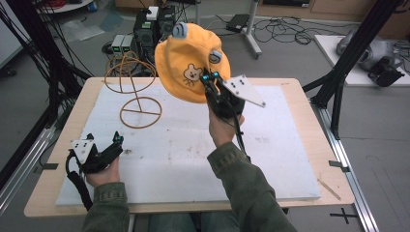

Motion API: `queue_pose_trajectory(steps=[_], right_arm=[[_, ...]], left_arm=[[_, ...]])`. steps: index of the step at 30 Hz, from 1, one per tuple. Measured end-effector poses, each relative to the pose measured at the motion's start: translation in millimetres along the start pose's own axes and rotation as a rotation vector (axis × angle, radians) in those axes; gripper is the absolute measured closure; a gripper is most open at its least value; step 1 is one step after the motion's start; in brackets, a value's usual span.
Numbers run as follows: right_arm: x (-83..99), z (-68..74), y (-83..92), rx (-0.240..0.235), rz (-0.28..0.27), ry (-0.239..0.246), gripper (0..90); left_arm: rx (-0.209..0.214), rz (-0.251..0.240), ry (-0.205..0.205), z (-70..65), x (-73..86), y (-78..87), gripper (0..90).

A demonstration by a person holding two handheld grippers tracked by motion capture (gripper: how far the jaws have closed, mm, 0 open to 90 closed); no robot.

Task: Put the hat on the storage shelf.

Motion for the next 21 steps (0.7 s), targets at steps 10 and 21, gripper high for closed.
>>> queue_pose_trajectory(steps=[10, 21], right_arm=[[-25.4, 56.7, -68.0, -0.124, 0.019, 0.028, 89.7], [-1.8, 107.0, -142.9, -0.249, 0.186, 0.038, 89.7]], left_arm=[[0.014, 0.001, 0.005, -0.1, 1.3, 2.1, 13.6], [0.016, 0.000, 0.009, 0.6, 0.9, 1.0, 13.6]])
Point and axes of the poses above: each handheld gripper's, and its own axes: y roughly backward along the jaws, x roughly out of its underside, z roughly to its left, the point moved 9 cm from there along -y, roughly forward along the jaws, and after that the axes turned 4 degrees about -x, right-handed, at the moved point
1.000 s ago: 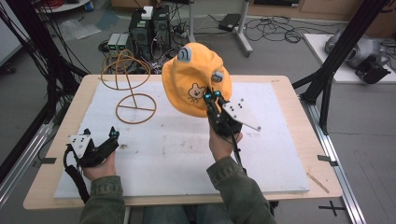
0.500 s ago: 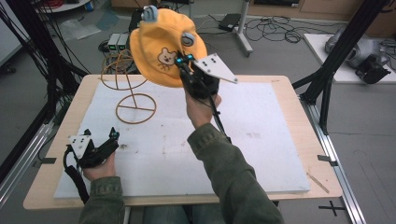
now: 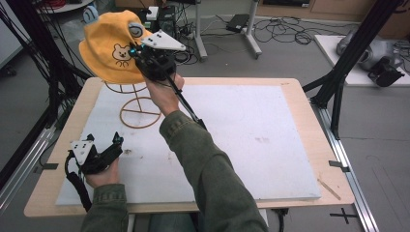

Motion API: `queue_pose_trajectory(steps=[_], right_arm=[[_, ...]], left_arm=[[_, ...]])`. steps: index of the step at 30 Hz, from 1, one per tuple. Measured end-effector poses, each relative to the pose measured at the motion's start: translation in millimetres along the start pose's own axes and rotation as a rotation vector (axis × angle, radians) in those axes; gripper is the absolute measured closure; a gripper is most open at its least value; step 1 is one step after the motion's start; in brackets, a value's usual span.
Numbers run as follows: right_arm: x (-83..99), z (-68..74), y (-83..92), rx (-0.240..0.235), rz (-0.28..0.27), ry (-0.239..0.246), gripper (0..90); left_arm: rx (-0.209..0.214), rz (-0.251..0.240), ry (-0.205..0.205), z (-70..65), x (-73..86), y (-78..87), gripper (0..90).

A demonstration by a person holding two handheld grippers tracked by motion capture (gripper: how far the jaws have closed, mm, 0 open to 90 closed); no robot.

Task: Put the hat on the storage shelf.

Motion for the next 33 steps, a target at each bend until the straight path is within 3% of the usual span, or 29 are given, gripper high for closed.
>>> queue_pose_trajectory(steps=[3, 5, 10, 14, 29, 31, 32, 33], right_arm=[[10.5, -0.5, -10.6, 0.002, 0.046, -0.010, 89.7], [27.9, -1.4, -21.9, -0.010, 0.115, -0.019, 89.7], [43.0, -1.2, -29.6, -0.009, 0.159, -0.021, 89.6], [54.2, -5.1, -32.9, 0.028, 0.196, -0.020, 89.6], [59.5, -4.4, -33.1, 0.036, 0.215, -0.020, 87.7], [59.5, -4.8, -32.9, 0.038, 0.215, -0.021, 82.6], [57.4, -6.0, -32.9, 0.037, 0.198, -0.035, 57.9], [57.3, -6.9, -32.6, 0.038, 0.197, -0.045, 48.3]], left_arm=[[0.002, 0.005, 0.001, 1.1, 0.8, -1.0, 13.6], [0.002, 0.000, 0.010, 1.4, 0.6, -2.3, 13.6], [0.003, 0.001, 0.013, 1.3, 0.7, -2.9, 13.6], [0.003, 0.005, 0.007, 1.4, 1.0, -2.5, 13.6], [0.004, 0.004, 0.007, 1.3, 1.0, -2.7, 13.6], [0.004, 0.004, 0.007, 1.3, 1.0, -2.7, 13.6], [0.005, 0.005, 0.007, 1.3, 1.1, -2.8, 13.6], [0.004, 0.006, 0.007, 1.4, 1.2, -2.8, 13.6]])
Point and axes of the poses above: each handheld gripper's, and its own axes: y roughly backward along the jaws, x roughly out of its underside, z roughly to its left, the point moved 9 cm from there along -y, roughly forward along the jaws, and after that the axes turned 4 degrees about -x, right-handed, at the moved point
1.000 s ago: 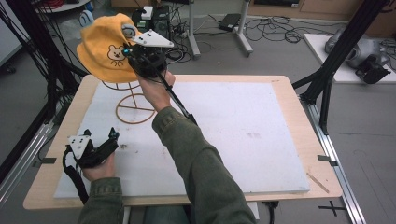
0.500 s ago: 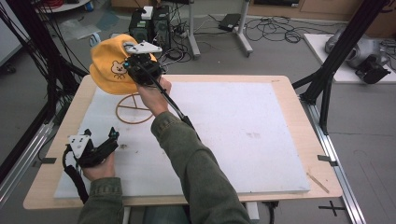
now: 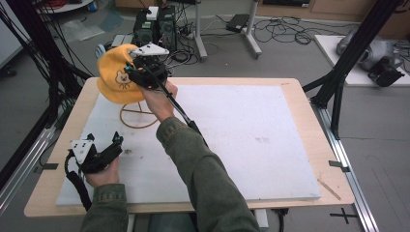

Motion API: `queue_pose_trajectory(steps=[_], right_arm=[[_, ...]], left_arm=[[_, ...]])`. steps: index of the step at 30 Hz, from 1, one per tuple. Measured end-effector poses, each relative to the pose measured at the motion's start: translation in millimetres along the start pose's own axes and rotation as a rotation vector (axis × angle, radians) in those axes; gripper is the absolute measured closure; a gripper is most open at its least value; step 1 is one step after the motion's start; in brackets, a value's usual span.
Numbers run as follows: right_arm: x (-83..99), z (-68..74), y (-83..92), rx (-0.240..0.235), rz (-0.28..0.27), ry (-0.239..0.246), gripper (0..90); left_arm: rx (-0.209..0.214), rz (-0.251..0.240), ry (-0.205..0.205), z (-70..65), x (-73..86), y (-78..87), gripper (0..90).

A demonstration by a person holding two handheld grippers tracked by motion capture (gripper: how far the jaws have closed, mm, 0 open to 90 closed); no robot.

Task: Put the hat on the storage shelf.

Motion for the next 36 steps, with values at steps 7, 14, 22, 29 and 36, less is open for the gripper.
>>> queue_pose_trajectory(steps=[7, 14, 22, 29, 36], right_arm=[[-0.5, -14.6, 5.2, 0.011, 0.002, -0.010, 19.3], [-11.0, -26.8, 21.8, 0.043, -0.036, 0.015, 18.4], [-21.7, -58.4, 60.6, 0.095, -0.062, 0.013, 16.9], [-9.8, -111.7, 118.5, 0.190, -0.130, -0.027, 16.7], [12.4, -166.3, 186.8, 0.307, -0.190, -0.077, 16.0]], left_arm=[[-0.001, -0.002, 0.001, -0.7, 0.0, 0.0, 13.6], [0.001, 0.000, -0.002, -0.8, 0.1, -0.2, 13.6], [-0.001, -0.003, -0.013, -1.4, -0.4, -0.2, 13.6], [-0.003, -0.001, -0.019, -2.1, -0.7, -0.1, 13.6], [-0.007, 0.001, -0.024, -3.5, -1.0, -0.6, 13.6]])
Point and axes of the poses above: each handheld gripper's, and its own axes: y roughly backward along the jaws, x roughly out of its underside, z roughly to its left, the point moved 9 cm from there along -y, roughly forward along the jaws, and after that the axes turned 4 degrees about -x, right-handed, at the moved point
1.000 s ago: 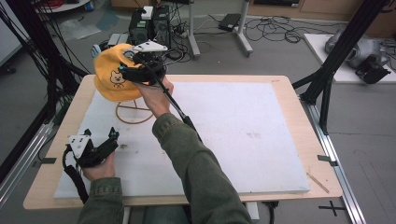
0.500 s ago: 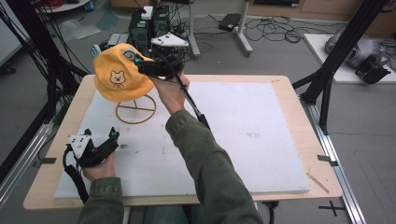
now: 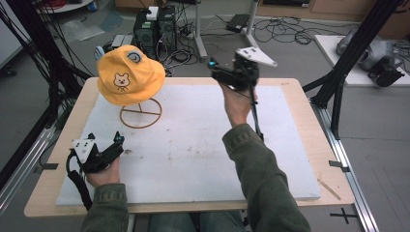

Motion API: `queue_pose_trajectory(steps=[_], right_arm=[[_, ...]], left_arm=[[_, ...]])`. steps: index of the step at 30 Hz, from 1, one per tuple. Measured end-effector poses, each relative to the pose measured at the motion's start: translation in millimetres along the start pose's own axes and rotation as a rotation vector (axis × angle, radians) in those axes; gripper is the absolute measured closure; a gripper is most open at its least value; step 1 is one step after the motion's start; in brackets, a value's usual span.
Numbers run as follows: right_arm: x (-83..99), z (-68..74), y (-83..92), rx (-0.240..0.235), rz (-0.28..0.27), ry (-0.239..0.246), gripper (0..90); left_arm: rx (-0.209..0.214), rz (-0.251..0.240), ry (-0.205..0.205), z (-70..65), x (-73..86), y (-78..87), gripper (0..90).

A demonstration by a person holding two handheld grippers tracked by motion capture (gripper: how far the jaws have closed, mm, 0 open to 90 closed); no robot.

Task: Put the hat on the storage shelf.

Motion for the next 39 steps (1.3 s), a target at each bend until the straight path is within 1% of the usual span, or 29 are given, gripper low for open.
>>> queue_pose_trajectory(steps=[1, 2, 3, 6, 8, 10, 11, 12, 14, 16, 17, 18, 20, 21, 22, 23, 24, 25, 26, 28, 29, 30, 31, 32, 33, 34, 35, 39], right_arm=[[0.0, 0.0, 0.0, 0.000, 0.000, 0.000, 16.0], [1.0, -17.7, 15.2, 0.029, -0.015, -0.009, 15.9], [1.9, -25.5, 22.7, 0.044, -0.022, -0.015, 15.9], [7.9, -44.9, 45.0, 0.091, -0.035, -0.014, 15.7], [15.6, -52.3, 58.7, 0.105, -0.035, -0.012, 15.7], [24.7, -56.8, 72.2, 0.133, -0.036, 0.017, 14.0], [24.7, -56.8, 72.2, 0.133, -0.036, 0.017, 14.0], [36.2, -59.4, 84.2, 0.173, -0.032, 0.056, 12.4], [50.7, -58.3, 94.2, 0.179, -0.015, 0.078, 12.4], [65.2, -55.7, 103.0, 0.187, -0.008, 0.111, 12.4], [65.2, -55.7, 103.0, 0.187, -0.008, 0.111, 12.4], [79.7, -53.6, 111.2, 0.195, 0.000, 0.126, 12.4], [93.3, -52.6, 118.7, 0.205, 0.001, 0.130, 12.4], [100.1, -53.4, 121.7, 0.213, 0.006, 0.130, 12.3], [106.8, -54.9, 122.9, 0.218, 0.033, 0.118, 12.4], [111.7, -56.2, 125.8, 0.221, 0.021, 0.106, 12.3], [117.0, -59.3, 128.8, 0.236, 0.022, 0.096, 12.3], [122.5, -61.9, 130.7, 0.238, 0.033, 0.085, 12.3], [127.4, -65.8, 133.7, 0.255, 0.023, 0.081, 12.3], [139.2, -74.2, 139.8, 0.273, 0.020, 0.071, 12.4], [139.2, -74.2, 139.8, 0.273, 0.020, 0.071, 12.4], [153.8, -81.9, 145.3, 0.288, 0.038, 0.053, 12.4], [153.8, -81.9, 145.3, 0.288, 0.038, 0.053, 12.4], [160.7, -84.9, 148.7, 0.290, 0.039, 0.044, 12.4], [173.0, -89.7, 154.0, 0.292, 0.051, 0.032, 12.5], [178.6, -91.5, 156.0, 0.295, 0.060, 0.026, 12.4], [183.2, -93.2, 156.5, 0.297, 0.079, 0.018, 12.4], [183.6, -95.4, 156.5, 0.294, 0.076, 0.012, 12.4]], left_arm=[[0.000, 0.001, 0.000, -0.1, 0.0, -0.1, 13.6], [0.000, 0.001, 0.004, -0.7, -0.2, -0.5, 13.7], [0.000, 0.000, 0.003, -0.9, -0.3, -1.1, 13.6], [0.001, 0.005, 0.001, -2.5, -0.1, -2.3, 13.6], [0.001, 0.006, 0.001, -3.9, -0.1, -3.0, 13.6], [0.004, 0.006, -0.001, -5.6, -0.2, -3.3, 13.6], [0.004, 0.006, -0.002, -6.2, -0.3, -3.5, 13.6], [0.001, 0.006, -0.005, -6.4, -0.4, -3.7, 13.6], [0.003, 0.007, -0.008, -7.5, -0.5, -4.0, 13.6], [0.000, 0.010, -0.009, -7.6, -0.3, -4.4, 13.6], [-0.002, 0.010, -0.006, -7.8, -0.2, -4.6, 13.6], [-0.003, 0.010, -0.006, -7.8, -0.2, -4.6, 13.6], [-0.005, 0.008, -0.007, -7.7, -0.2, -4.8, 13.6], [-0.006, 0.009, -0.007, -7.7, 0.0, -4.8, 13.6], [-0.006, 0.011, -0.012, -7.5, 0.3, -4.7, 13.6], [-0.008, 0.013, -0.015, -7.2, 0.5, -4.6, 13.6], [-0.008, 0.012, -0.014, -7.2, 0.5, -4.6, 13.6], [-0.010, 0.013, -0.016, -7.0, 0.6, -4.5, 13.6], [-0.010, 0.014, -0.016, -6.9, 0.8, -4.6, 13.6], [-0.012, 0.016, -0.018, -6.9, 1.2, -4.7, 13.6], [-0.011, 0.016, -0.020, -6.8, 1.4, -4.8, 13.6], [-0.011, 0.016, -0.018, -7.0, 1.5, -4.9, 13.6], [-0.010, 0.016, -0.018, -7.3, 1.6, -5.1, 13.6], [-0.010, 0.018, -0.020, -7.5, 1.8, -5.1, 13.6], [-0.011, 0.018, -0.023, -7.6, 2.0, -5.2, 13.6], [-0.011, 0.020, -0.025, -7.7, 2.2, -5.4, 13.6], [-0.011, 0.020, -0.025, -7.8, 2.4, -5.6, 13.6], [-0.011, 0.022, -0.021, -7.9, 2.8, -6.2, 13.6]])
Point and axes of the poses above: each handheld gripper's, and its own axes: y roughly backward along the jaws, x roughly out of its underside, z roughly to its left, the point moved 9 cm from there along -y, roughly forward along the jaws, and after that the axes turned 4 degrees about -x, right-handed, at the moved point
